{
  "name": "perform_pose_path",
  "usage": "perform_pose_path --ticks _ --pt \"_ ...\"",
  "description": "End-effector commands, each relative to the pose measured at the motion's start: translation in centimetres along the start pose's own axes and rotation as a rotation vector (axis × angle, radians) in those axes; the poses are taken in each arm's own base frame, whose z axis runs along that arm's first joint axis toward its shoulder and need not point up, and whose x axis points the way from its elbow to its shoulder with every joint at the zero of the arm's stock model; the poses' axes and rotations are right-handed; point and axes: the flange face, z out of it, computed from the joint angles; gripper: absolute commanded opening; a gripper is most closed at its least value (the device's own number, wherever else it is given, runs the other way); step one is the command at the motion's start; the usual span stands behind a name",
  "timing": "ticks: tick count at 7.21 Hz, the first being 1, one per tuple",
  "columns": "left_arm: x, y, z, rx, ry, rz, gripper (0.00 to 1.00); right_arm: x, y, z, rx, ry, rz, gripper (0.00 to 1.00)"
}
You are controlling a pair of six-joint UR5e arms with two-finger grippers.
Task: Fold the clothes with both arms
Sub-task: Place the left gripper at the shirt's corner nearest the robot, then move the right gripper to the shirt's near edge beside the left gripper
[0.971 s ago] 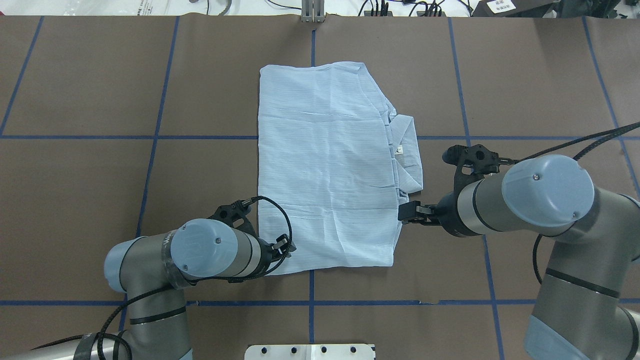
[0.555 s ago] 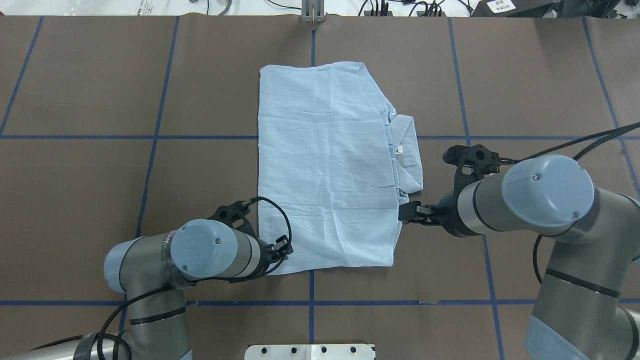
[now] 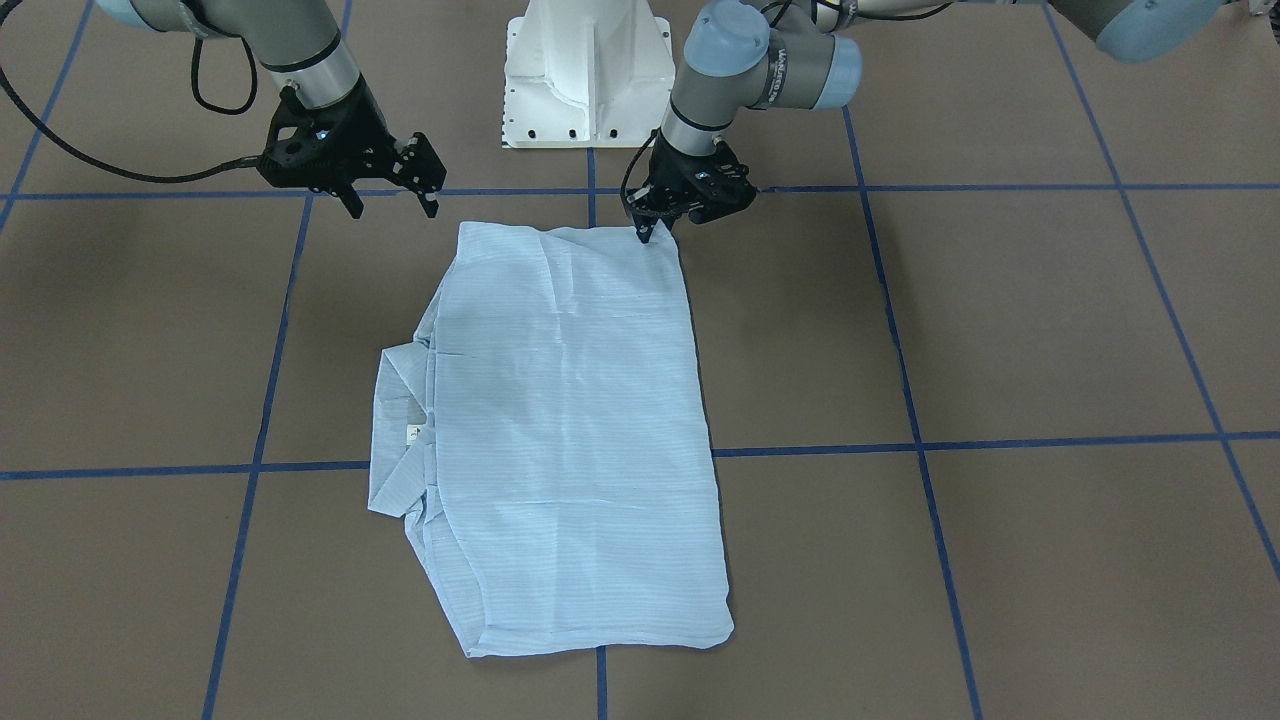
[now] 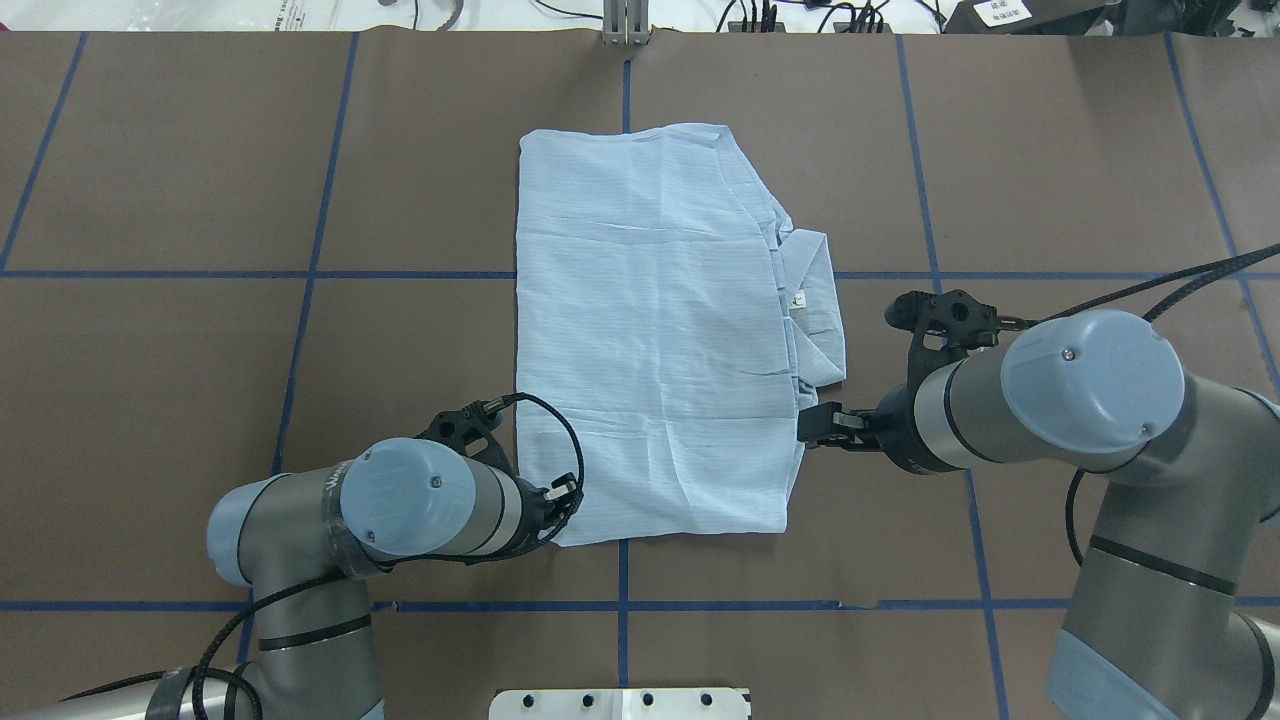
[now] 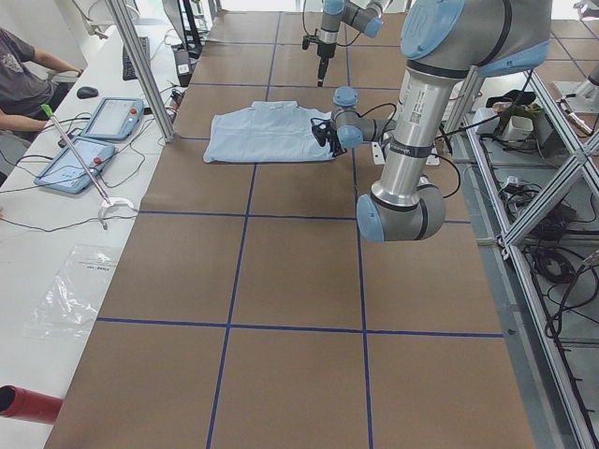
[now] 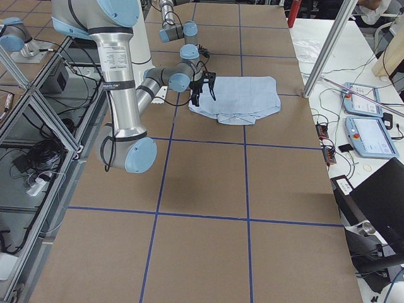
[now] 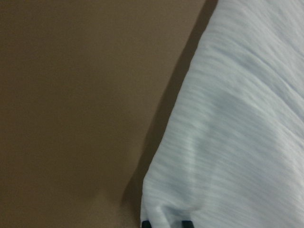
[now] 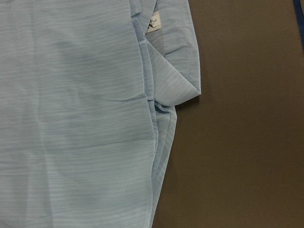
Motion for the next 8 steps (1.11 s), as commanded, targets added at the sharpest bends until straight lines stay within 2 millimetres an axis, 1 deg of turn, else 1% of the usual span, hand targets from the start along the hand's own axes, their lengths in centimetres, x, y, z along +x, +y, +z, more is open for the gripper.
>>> perform_pose_path --ticks 1,3,4,5,6,7,8 --pt "0.1 -0.1 0.0 0.004 -0.002 -0.001 0.01 0.0 0.0 0.0 0.001 0.001 0.000 1.00" --pt "0.3 0.1 -0.2 -0.002 0.001 0.000 0.00 0.1 -0.1 0.6 0.000 0.011 0.004 1.00" --pt "0.4 0.1 -0.2 -0.004 0.002 0.000 0.00 -0.3 -0.1 0.6 0.013 0.006 0.040 1.00" --pt "0.5 0.3 -0.3 -0.007 0.006 0.001 0.00 -2.6 0.5 1.5 0.041 -0.006 0.104 1.00" --pt "0.6 0.3 -0.4 -0.007 0.007 0.001 0.00 -4.1 1.4 3.2 0.035 0.003 0.165 1.00" --pt "0.6 0.2 -0.5 -0.006 0.008 0.000 0.00 -5.2 2.0 4.5 0.031 0.014 0.224 1.00" --pt "0.6 0.2 -0.5 -0.006 0.008 0.000 0.00 -5.1 2.1 5.2 0.028 0.028 0.247 1.00"
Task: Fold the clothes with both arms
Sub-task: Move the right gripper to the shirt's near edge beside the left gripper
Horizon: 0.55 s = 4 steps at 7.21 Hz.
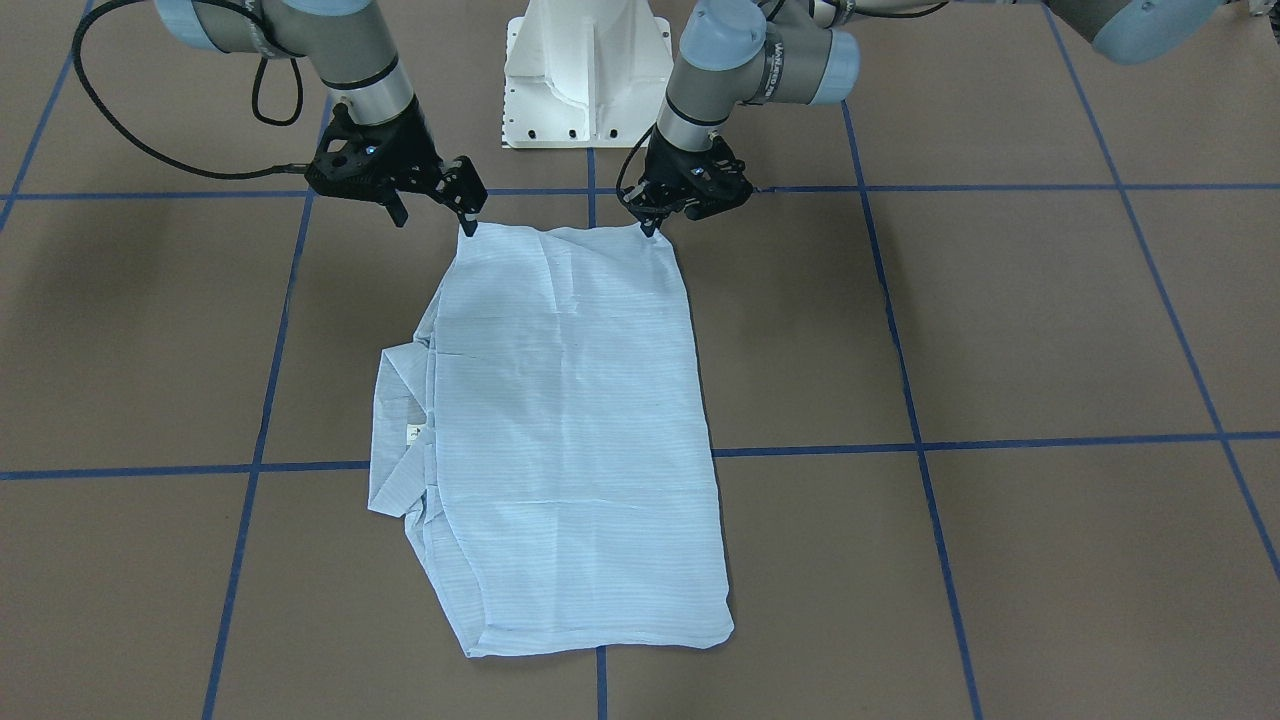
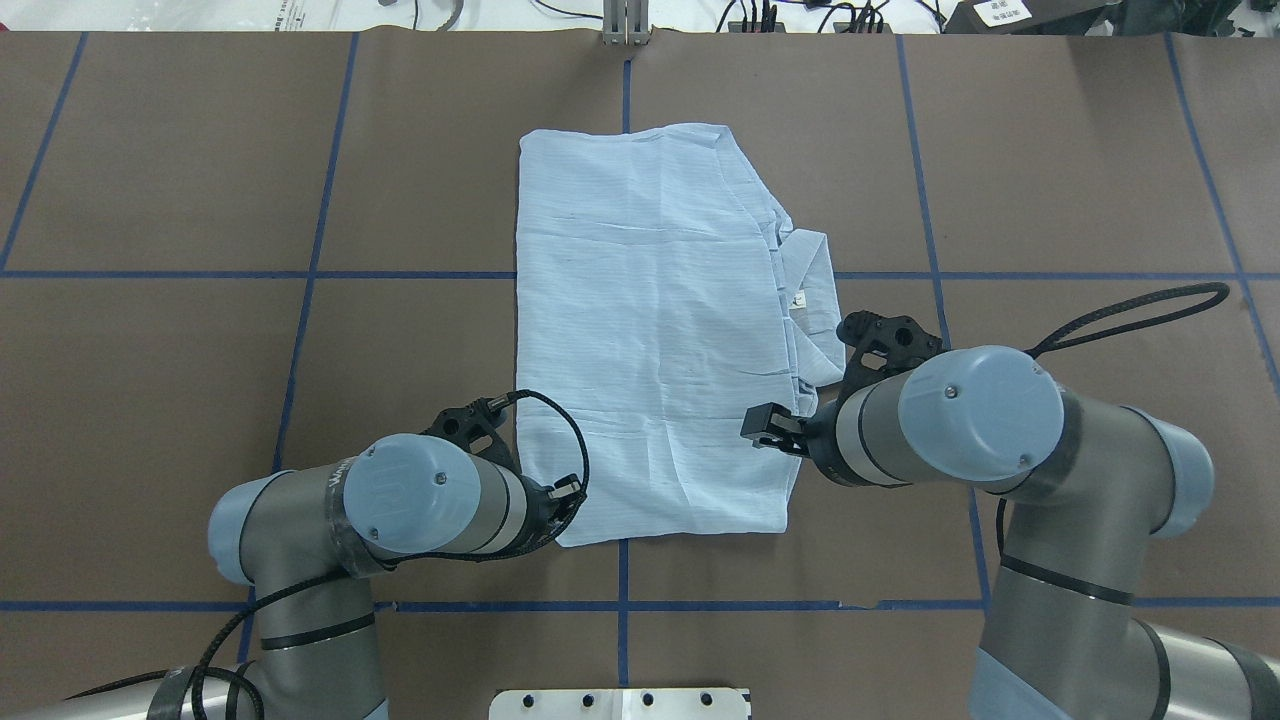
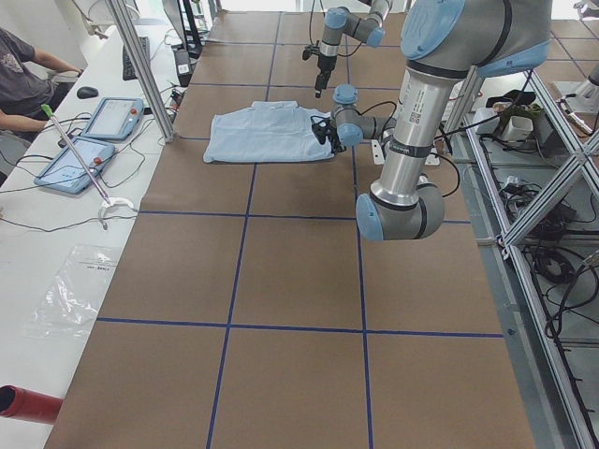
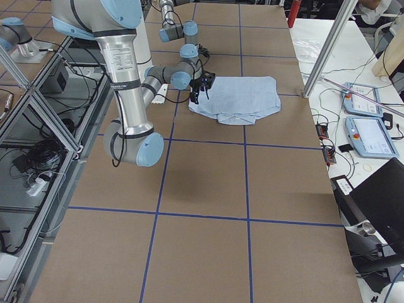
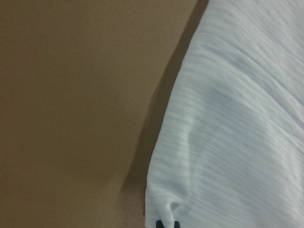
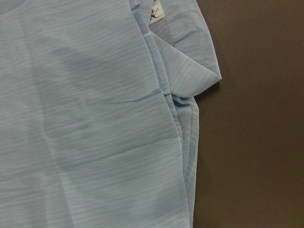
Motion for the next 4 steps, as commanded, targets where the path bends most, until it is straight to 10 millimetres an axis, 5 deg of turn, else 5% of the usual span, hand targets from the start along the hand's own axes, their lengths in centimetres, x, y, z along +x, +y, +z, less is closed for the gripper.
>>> perform_pose_path --ticks 1,4 --pt "0.0 0.0 0.0 -0.001 0.000 0.000 0.00 -0.3 0.8 2.3 0.002 0.038 0.078 1.00" --pt "-0.1 -0.1 0.1 -0.001 -0.001 0.000 0.00 -2.8 1.6 4.9 0.010 0.149 0.135 1.00"
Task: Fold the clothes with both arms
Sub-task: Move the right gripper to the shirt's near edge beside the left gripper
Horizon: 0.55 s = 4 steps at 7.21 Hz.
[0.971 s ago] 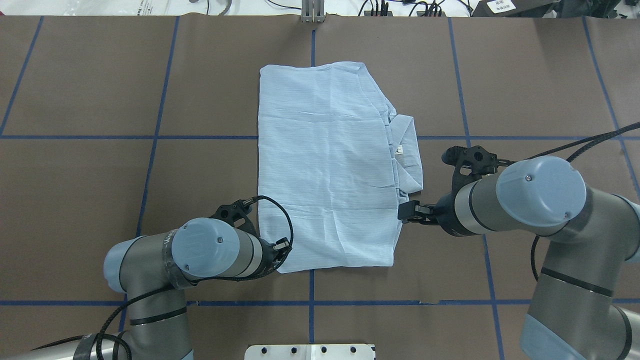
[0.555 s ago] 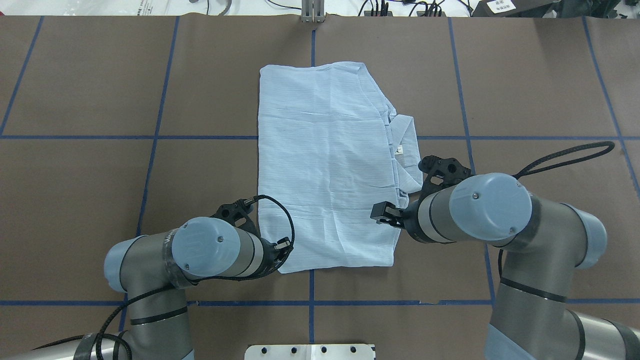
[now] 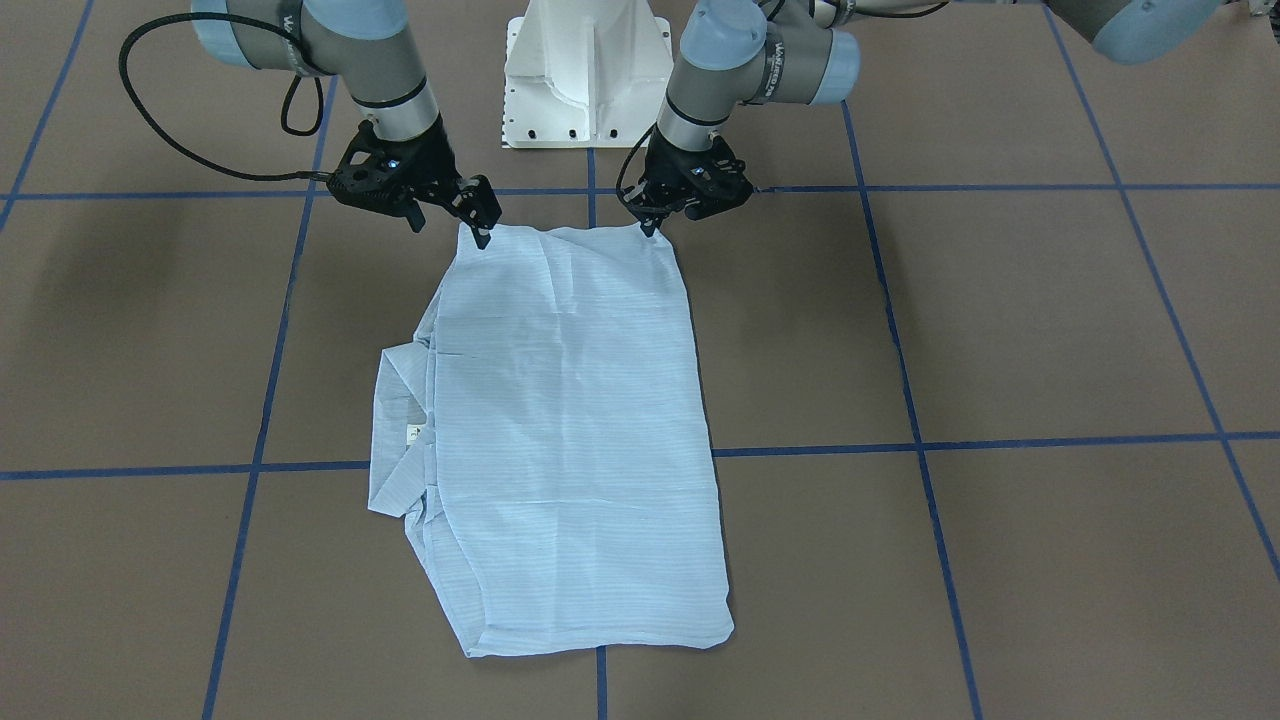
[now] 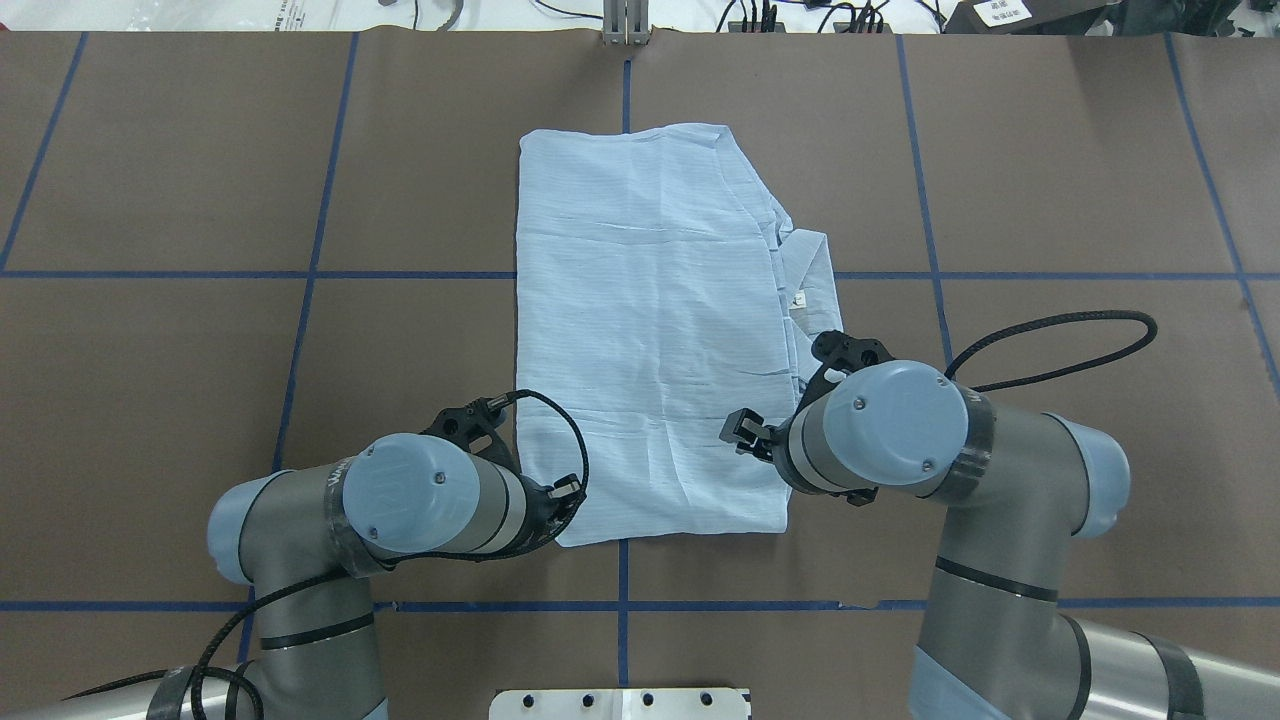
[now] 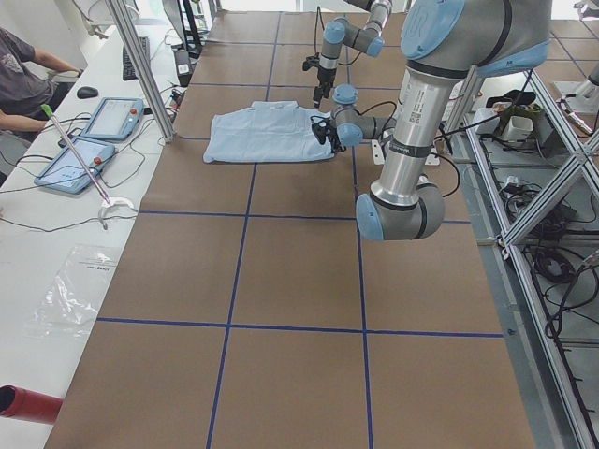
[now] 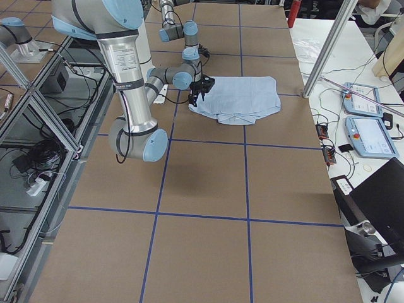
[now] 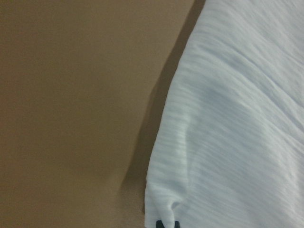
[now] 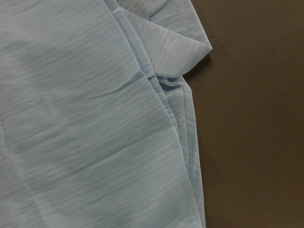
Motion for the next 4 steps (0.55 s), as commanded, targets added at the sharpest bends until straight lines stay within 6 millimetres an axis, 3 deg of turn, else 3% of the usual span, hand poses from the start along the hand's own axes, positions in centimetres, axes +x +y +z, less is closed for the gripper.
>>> perform_pose_path --ticks 1,4 --pt "0.0 0.0 0.0 0.000 -0.001 0.000 0.00 -0.7 1.5 2.2 -0.002 0.072 0.009 1.00" --pt "-0.2 0.0 0.5 0.001 -0.007 0.000 0.00 -0.4 2.4 4.2 -0.004 0.104 -0.002 1.00"
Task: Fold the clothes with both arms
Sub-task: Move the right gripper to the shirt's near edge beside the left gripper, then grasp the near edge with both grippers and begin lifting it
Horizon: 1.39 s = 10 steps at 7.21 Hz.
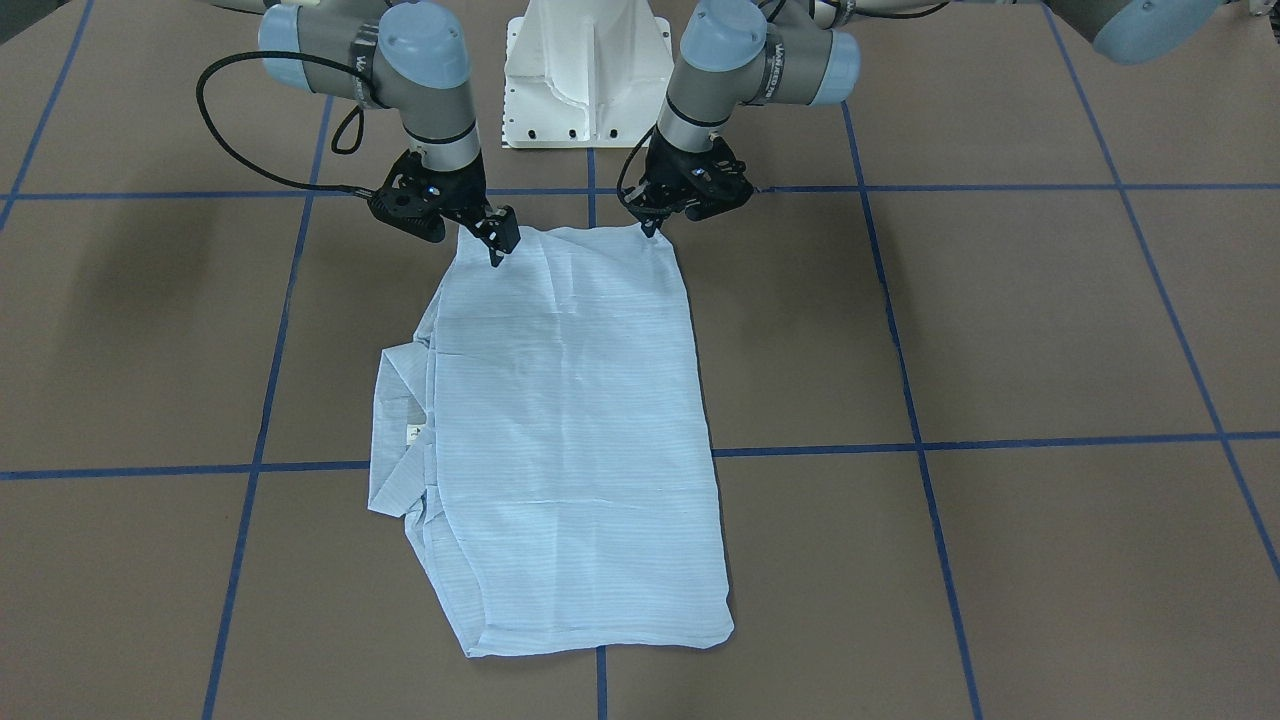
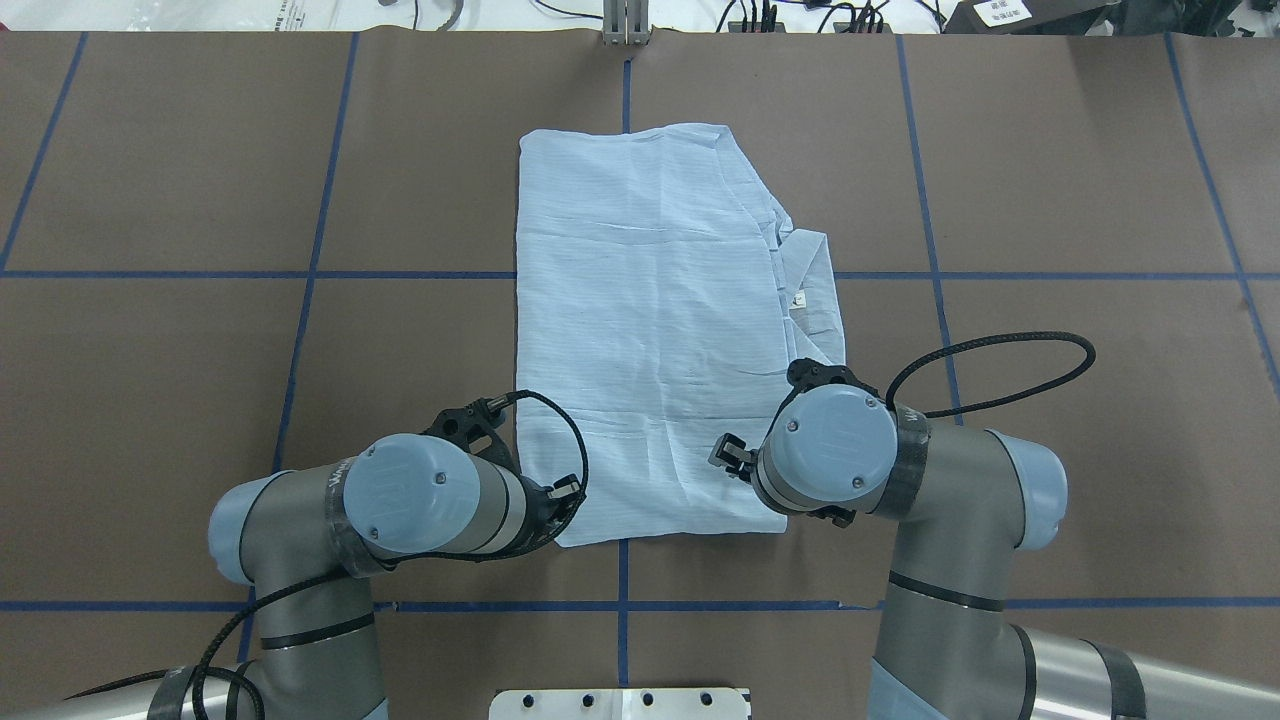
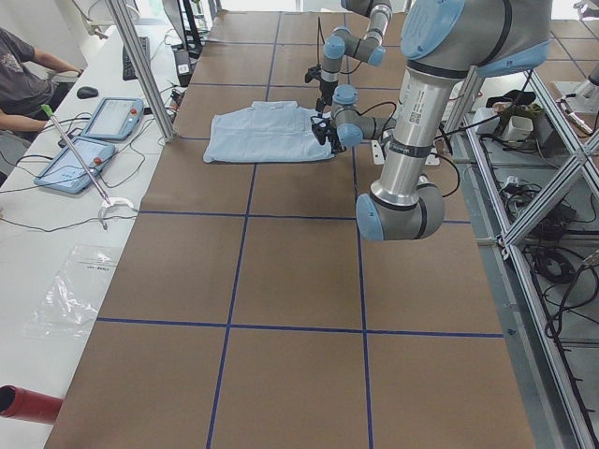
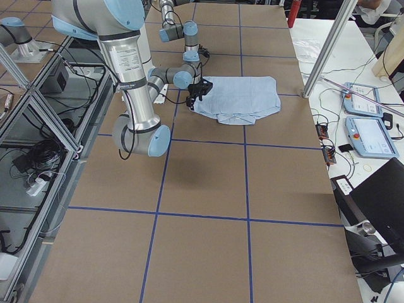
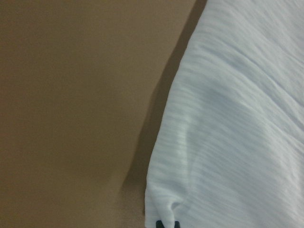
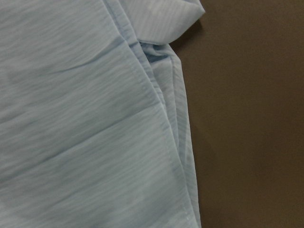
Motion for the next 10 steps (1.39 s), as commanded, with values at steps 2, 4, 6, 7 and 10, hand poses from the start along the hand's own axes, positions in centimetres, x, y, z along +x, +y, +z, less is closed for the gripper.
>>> perform_pose_path --ticks 2,4,6,7,10 --pt "-0.1 -0.1 0.4 0.002 -0.004 0.000 0.00 -0.1 1.0 0.7 -0.008 0.009 -0.013 1.00" --pt "-0.2 -0.1 0.4 0.002 -0.004 0.000 0.00 -0.4 1.6 0.8 -0.015 0.002 -0.019 1.00" --pt "-0.2 -0.1 0.4 0.002 -0.003 0.000 0.00 -0.5 2.3 0.8 -0.023 -0.002 -0.001 1.00" --pt "-0.3 -0.2 0.5 0.003 -0.006 0.001 0.00 -0.9 2.4 0.5 -0.025 -0.009 0.000 1.00" --pt "-0.2 -0.1 0.5 0.002 -0.004 0.002 0.00 -0.9 2.3 1.0 -0.023 -0.002 0.000 1.00"
